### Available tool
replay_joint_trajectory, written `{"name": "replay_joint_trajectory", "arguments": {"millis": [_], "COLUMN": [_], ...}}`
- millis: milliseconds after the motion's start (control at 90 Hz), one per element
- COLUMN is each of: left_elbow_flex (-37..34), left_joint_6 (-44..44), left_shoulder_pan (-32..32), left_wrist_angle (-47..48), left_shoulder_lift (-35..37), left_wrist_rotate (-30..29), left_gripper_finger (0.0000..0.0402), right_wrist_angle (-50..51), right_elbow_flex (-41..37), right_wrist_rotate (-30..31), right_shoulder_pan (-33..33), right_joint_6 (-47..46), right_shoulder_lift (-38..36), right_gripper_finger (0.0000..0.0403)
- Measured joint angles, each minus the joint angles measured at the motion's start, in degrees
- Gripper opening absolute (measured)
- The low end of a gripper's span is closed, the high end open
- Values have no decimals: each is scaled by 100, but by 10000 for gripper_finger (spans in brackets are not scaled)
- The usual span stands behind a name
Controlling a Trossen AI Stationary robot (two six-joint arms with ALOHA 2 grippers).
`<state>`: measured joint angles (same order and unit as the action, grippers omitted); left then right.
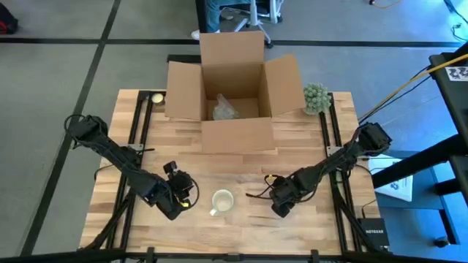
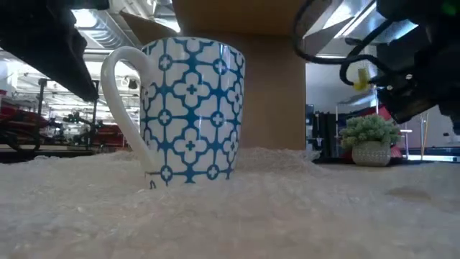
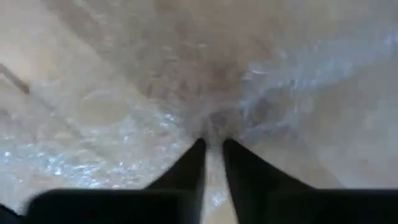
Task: Wrap mug
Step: Wrap the white mug with bubble wrap
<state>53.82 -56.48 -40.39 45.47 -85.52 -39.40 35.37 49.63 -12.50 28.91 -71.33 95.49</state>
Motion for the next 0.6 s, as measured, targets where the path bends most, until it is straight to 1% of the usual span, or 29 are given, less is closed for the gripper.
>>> {"name": "replay_joint_trajectory", "arguments": {"millis": [111,189,256,389,478,600], "left_elbow_flex": [0,0,0,0,0,0], "left_joint_6": [-56,-138,-158,-185,-189,-192], "left_shoulder_pan": [-45,-60,-60,-60,-60,-60], "left_wrist_angle": [-4,-5,-9,-23,-58,-139], "left_shoulder_lift": [0,0,0,0,0,0], "left_wrist_rotate": [2,2,2,2,2,2], "left_gripper_finger": [156,156,156,156,156,156], "right_wrist_angle": [4,0,7,-50,-460,-1534], "right_elbow_flex": [408,809,1176,1869,2153,2225], "right_wrist_rotate": [23,114,377,1102,1507,1824], "right_shoulder_pan": [0,-2,0,0,0,-11], "right_joint_6": [394,783,1099,1815,2393,3128], "right_shoulder_lift": [10,6,6,-1,-5,-1], "right_gripper_finger": [14,5,2,2,1,0]}}
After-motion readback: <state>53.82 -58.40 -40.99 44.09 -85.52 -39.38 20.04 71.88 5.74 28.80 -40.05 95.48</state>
